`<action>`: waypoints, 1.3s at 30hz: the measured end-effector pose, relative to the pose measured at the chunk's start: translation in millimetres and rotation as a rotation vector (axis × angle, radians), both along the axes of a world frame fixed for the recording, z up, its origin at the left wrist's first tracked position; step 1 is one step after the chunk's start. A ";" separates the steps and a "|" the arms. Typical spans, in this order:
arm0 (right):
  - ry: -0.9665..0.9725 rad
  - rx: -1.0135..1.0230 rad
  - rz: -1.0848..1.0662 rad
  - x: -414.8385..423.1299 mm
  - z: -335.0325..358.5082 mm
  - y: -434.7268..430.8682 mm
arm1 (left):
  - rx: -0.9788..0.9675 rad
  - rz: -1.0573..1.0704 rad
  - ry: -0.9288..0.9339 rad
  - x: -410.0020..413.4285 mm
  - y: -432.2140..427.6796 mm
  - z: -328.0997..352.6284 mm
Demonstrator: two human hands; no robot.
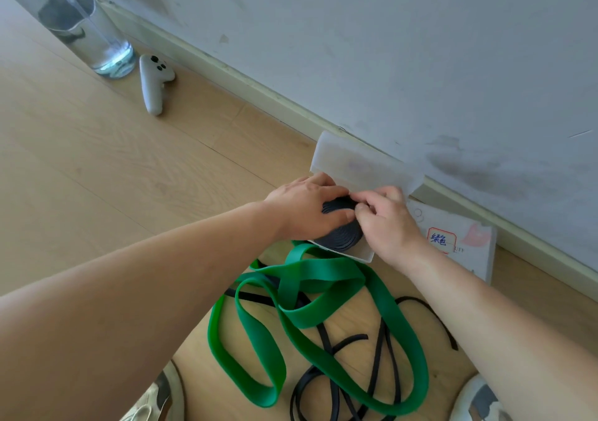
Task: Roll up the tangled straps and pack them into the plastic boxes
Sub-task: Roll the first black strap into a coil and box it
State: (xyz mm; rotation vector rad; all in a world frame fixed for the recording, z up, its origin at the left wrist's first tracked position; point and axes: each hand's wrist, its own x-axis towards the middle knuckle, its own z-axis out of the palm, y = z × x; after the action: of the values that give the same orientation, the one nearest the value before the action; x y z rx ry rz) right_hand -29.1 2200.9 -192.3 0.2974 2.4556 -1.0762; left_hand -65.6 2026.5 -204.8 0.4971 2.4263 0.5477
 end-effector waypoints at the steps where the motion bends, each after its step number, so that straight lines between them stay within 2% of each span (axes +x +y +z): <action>1: -0.019 -0.018 0.017 1.5 1.0 3.5 | 0.000 -0.010 -0.009 1.1 -1.6 0.0; 4: -0.041 0.000 0.139 7.2 2.6 12.0 | 0.015 -0.099 -0.014 3.1 -10.0 0.7; 7: -0.019 0.008 0.147 9.8 2.9 17.3 | -0.015 -0.172 -0.011 0.7 -12.5 -0.6; 13: -0.081 -0.049 0.063 5.4 8.5 16.4 | -0.028 -0.055 -0.094 0.0 -2.3 1.6; 17: -0.061 0.070 0.176 13.4 9.2 13.3 | -0.049 -0.061 -0.041 4.5 2.1 -0.8; 23: -0.024 0.078 0.190 16.5 8.6 10.4 | -0.097 -0.104 0.076 13.0 8.9 -6.1; 34: -0.114 0.066 0.157 12.5 13.0 5.6 | -0.124 -0.036 -0.046 -0.6 18.9 -3.3; 39: -0.170 0.028 0.177 8.7 14.0 15.6 | -0.092 -0.025 -0.020 0.5 12.1 -9.6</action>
State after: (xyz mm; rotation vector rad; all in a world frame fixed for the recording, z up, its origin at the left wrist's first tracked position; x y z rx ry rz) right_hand -20.4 2216.5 -178.3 0.1690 2.2986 -0.9039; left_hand -65.1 2038.6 -214.4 0.4803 2.4108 0.4258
